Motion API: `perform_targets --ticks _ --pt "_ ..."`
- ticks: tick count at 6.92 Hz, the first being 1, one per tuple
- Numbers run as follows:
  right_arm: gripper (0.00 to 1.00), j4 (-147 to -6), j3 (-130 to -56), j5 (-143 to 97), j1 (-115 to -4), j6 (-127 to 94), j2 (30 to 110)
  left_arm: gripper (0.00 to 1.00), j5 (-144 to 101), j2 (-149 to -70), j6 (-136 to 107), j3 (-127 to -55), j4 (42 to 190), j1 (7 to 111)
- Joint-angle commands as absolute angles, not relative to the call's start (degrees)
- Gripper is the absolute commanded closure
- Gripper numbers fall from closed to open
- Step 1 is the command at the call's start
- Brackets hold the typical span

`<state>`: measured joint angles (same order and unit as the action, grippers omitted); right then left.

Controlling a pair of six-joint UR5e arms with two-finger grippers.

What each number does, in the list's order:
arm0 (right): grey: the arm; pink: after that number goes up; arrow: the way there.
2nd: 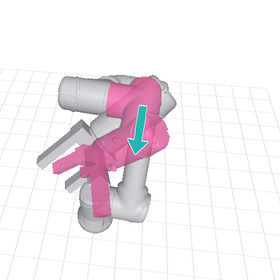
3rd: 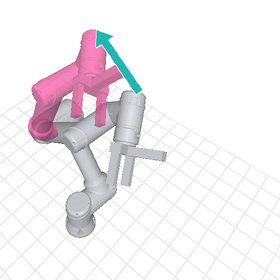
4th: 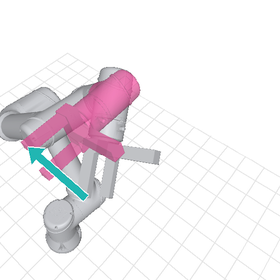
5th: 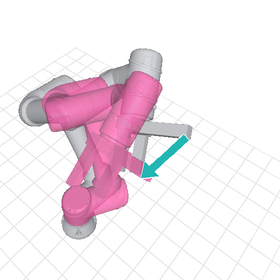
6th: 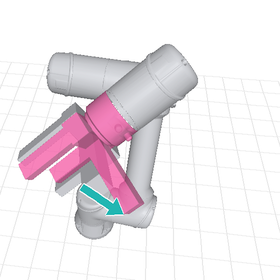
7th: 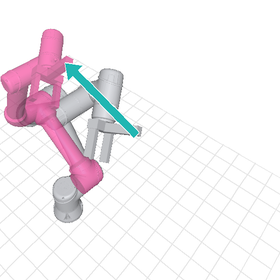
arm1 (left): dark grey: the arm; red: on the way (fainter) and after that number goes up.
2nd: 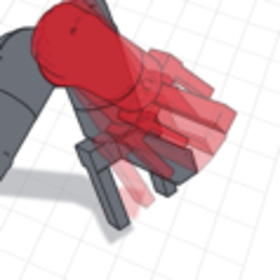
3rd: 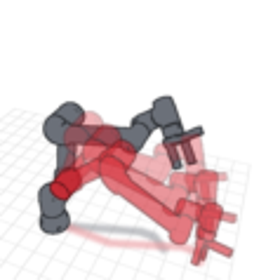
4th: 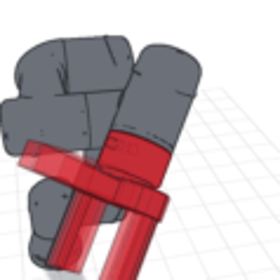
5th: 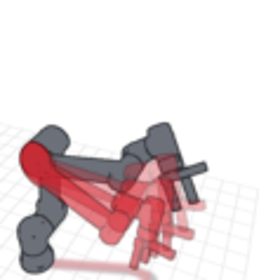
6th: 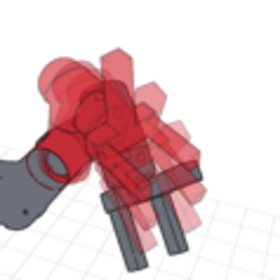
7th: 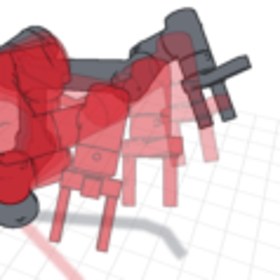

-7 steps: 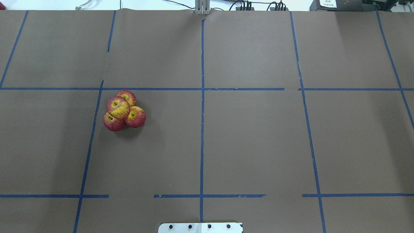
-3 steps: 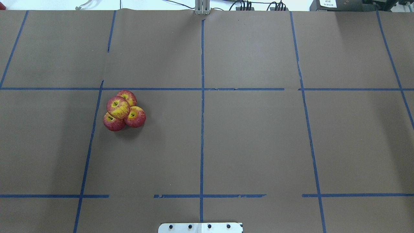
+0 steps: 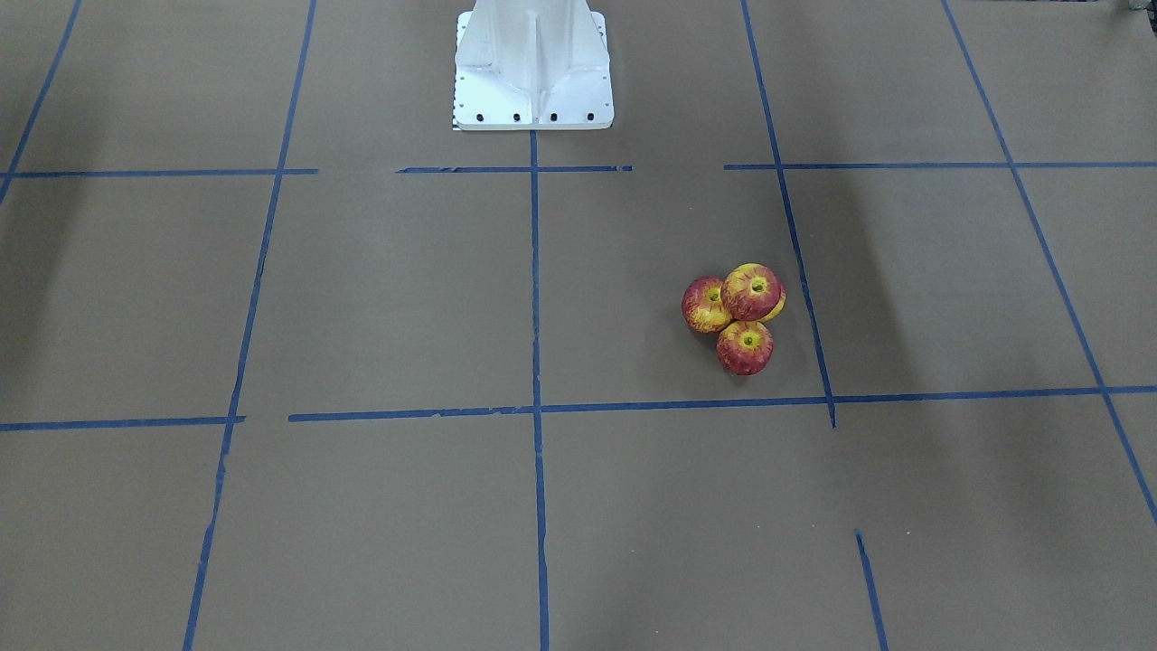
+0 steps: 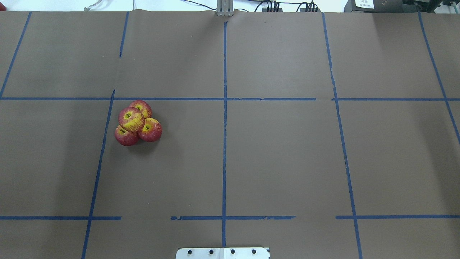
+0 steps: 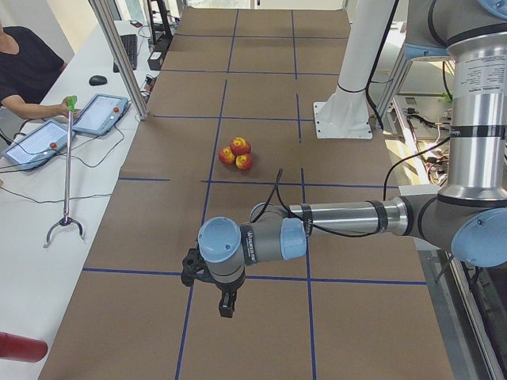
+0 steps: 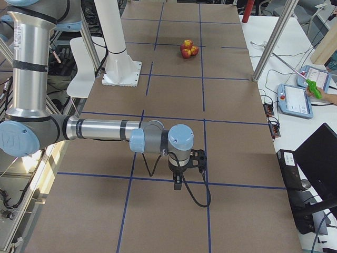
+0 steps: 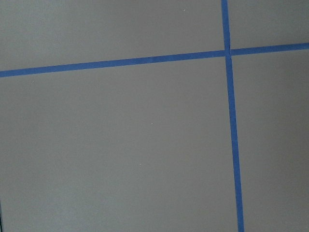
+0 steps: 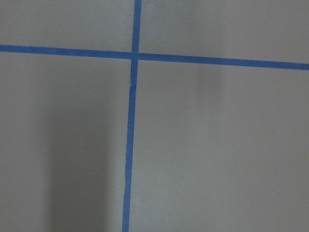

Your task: Stack apples

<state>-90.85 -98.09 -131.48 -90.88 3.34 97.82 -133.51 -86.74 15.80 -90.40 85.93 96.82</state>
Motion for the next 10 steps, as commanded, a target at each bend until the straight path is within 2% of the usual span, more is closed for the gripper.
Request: perform_targets --ticks 1,10 --pt "0.00 -90.88 -98.09 -131.48 -90.88 3.34 97.82 0.00 -133.33 -86.75 15.73 -90.70 86.31 96.59" --pt "0.00 -90.88 -98.09 -131.48 -90.88 3.34 97.82 0.00 -133.68 -88.94 15.64 -90.27 86.48 95.36"
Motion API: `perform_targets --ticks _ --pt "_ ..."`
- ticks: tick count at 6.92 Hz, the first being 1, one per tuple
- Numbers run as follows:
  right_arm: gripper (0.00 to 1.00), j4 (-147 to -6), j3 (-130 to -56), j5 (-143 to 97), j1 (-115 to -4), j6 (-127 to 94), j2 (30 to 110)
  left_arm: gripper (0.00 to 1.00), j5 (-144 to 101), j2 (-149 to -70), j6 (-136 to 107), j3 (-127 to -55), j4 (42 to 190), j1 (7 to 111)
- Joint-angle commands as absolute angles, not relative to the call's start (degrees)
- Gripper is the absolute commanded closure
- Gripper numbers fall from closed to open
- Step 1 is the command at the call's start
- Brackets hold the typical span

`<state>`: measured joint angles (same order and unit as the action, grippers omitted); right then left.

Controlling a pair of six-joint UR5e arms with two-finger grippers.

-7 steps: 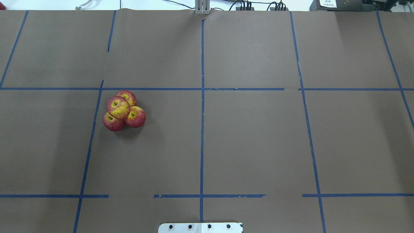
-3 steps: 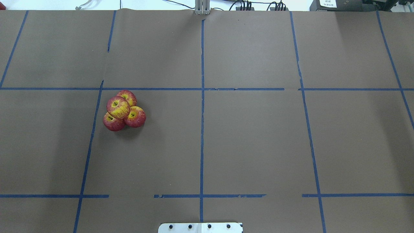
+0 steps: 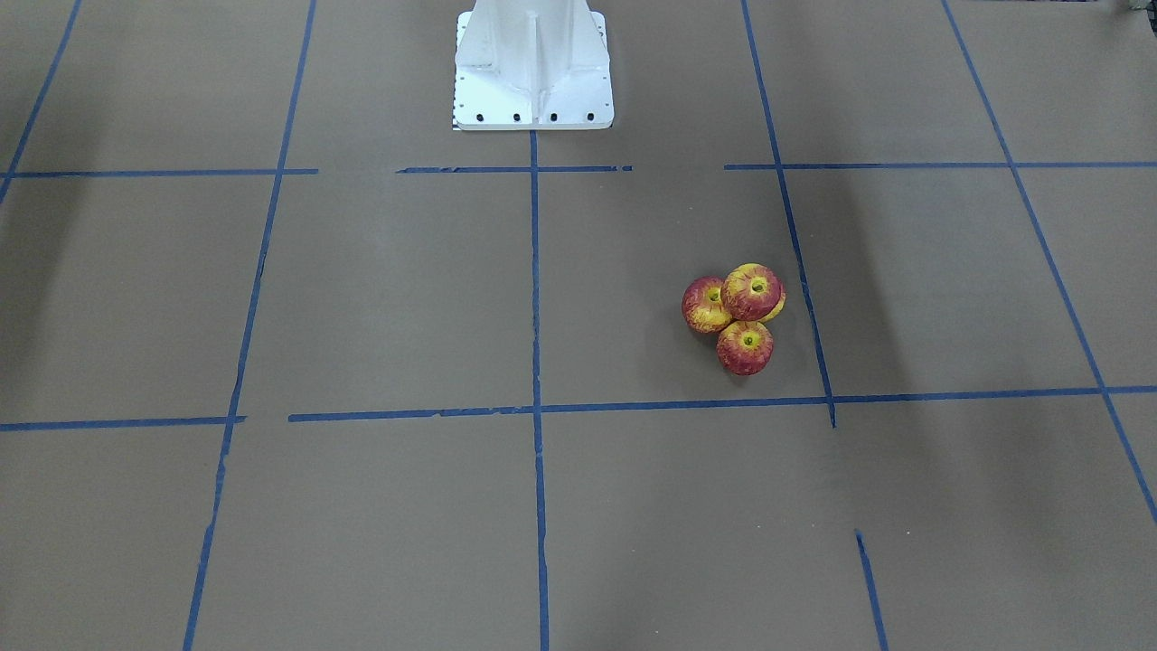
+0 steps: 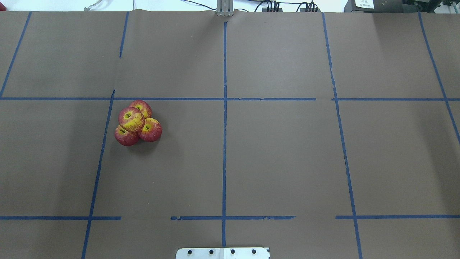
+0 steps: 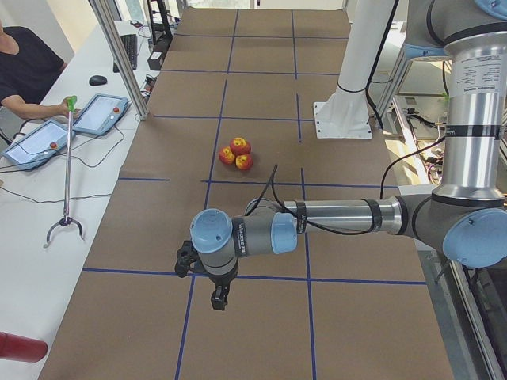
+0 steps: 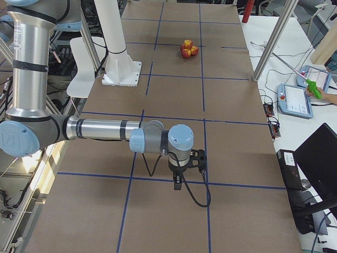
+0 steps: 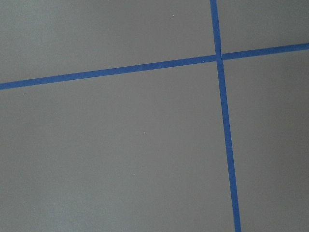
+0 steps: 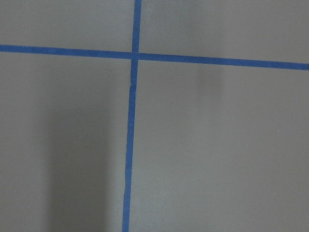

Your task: Stack apples

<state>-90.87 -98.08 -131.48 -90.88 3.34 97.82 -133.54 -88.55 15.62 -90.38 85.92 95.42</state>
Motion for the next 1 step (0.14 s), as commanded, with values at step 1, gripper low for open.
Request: perform_targets --ticks 1 --pt "0.00 -90.79 -98.09 -131.48 -90.88 3.34 97.82 0.00 -133.59 -89.21 15.73 -90.18 86.31 95.36"
